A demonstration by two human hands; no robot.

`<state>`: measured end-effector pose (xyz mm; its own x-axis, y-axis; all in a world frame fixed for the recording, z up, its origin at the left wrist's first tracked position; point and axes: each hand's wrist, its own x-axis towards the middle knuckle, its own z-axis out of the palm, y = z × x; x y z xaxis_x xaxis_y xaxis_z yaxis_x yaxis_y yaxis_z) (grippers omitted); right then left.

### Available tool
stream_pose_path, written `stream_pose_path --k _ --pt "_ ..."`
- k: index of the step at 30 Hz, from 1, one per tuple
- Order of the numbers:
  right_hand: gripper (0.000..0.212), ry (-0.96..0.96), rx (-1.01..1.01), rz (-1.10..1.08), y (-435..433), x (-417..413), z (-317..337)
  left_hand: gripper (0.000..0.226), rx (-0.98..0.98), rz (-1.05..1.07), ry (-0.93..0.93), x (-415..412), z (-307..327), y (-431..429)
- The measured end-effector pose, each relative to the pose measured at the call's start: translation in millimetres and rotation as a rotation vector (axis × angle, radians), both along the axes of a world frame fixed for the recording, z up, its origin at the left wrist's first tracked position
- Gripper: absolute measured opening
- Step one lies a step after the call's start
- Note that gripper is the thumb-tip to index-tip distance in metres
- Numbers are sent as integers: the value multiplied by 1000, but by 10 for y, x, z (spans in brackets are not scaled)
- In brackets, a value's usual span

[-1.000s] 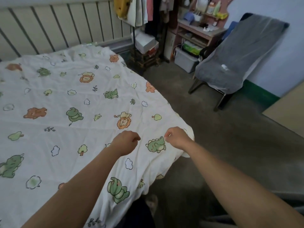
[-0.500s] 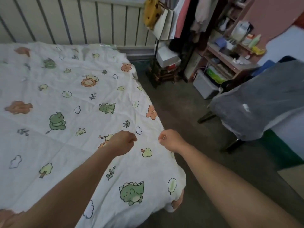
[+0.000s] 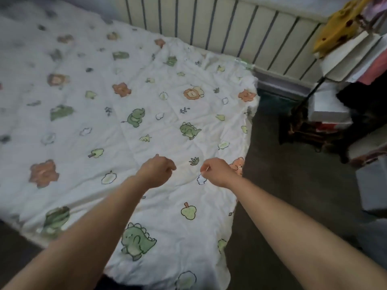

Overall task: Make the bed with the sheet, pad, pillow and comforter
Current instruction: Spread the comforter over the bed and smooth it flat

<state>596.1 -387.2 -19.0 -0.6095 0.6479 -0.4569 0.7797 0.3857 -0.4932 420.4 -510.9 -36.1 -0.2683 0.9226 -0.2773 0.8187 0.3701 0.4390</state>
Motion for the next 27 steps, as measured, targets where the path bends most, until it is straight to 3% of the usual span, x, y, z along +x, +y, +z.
stream_pose_path --k 5,14,27 --pt "17 -12 -16 280 10 -43 -158 28 -33 312 -20 393 -45 -569" --pt "18 -51 21 641 -750 -84 -223 31 -48 646 -11 912 74 -1531" --pt "14 1 46 785 -1498 635 -165 31 -25 809 5 2064 120 -2154"
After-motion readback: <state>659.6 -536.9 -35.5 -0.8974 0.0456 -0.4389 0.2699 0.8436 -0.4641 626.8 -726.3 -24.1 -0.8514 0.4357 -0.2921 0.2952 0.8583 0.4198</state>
